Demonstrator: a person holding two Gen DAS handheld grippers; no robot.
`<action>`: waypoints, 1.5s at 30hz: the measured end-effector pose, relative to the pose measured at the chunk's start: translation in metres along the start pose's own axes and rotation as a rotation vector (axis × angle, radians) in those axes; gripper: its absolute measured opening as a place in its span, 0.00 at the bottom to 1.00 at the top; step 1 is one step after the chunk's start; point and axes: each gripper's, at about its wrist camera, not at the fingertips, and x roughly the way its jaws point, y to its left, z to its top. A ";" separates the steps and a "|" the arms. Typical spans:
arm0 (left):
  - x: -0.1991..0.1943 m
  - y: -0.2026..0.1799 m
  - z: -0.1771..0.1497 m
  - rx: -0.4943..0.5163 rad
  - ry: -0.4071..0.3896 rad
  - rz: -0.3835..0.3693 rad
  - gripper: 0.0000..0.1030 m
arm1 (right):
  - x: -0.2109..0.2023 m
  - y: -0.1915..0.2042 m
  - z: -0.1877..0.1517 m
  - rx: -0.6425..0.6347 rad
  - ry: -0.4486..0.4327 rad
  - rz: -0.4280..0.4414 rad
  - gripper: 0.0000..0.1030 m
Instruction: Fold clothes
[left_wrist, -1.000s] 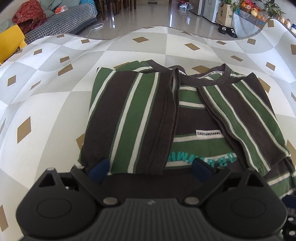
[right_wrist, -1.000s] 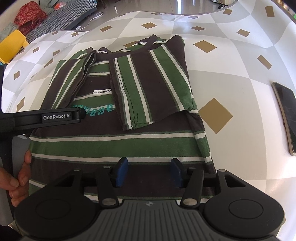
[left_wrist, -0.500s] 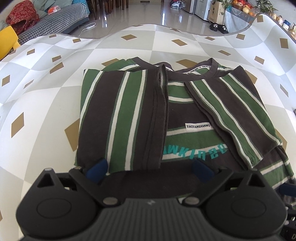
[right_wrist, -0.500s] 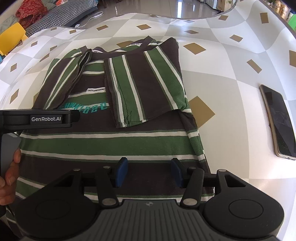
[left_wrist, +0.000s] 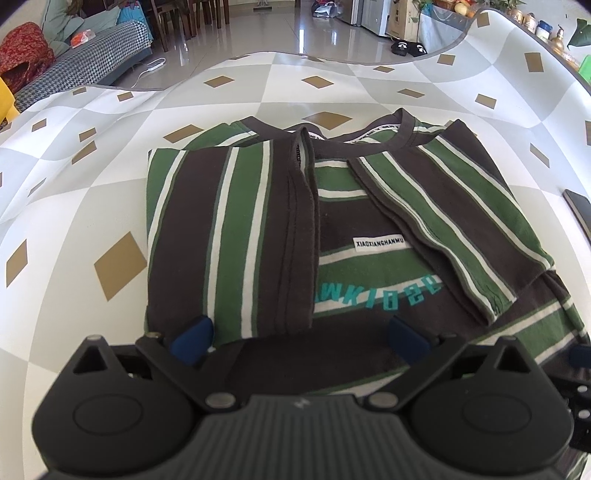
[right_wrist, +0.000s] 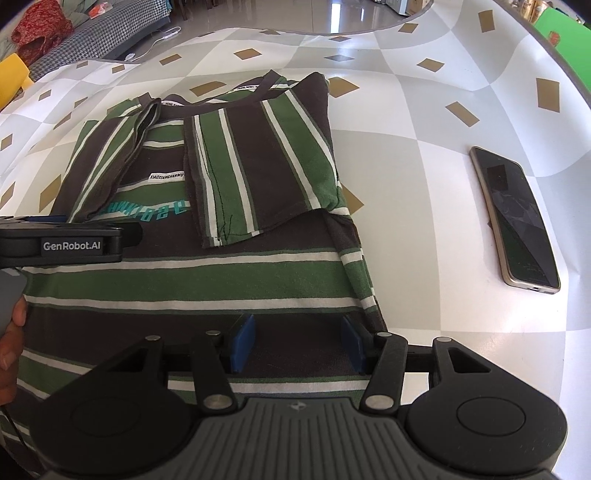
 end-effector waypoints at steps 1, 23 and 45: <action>0.000 -0.003 0.000 0.004 0.000 -0.005 0.98 | -0.001 -0.003 -0.001 0.004 -0.001 -0.001 0.49; -0.020 0.018 0.012 -0.022 0.006 0.110 0.98 | -0.012 -0.076 0.022 0.221 -0.223 0.114 0.48; 0.012 0.036 0.021 -0.132 0.064 0.126 1.00 | 0.038 -0.052 0.065 0.178 -0.263 0.108 0.47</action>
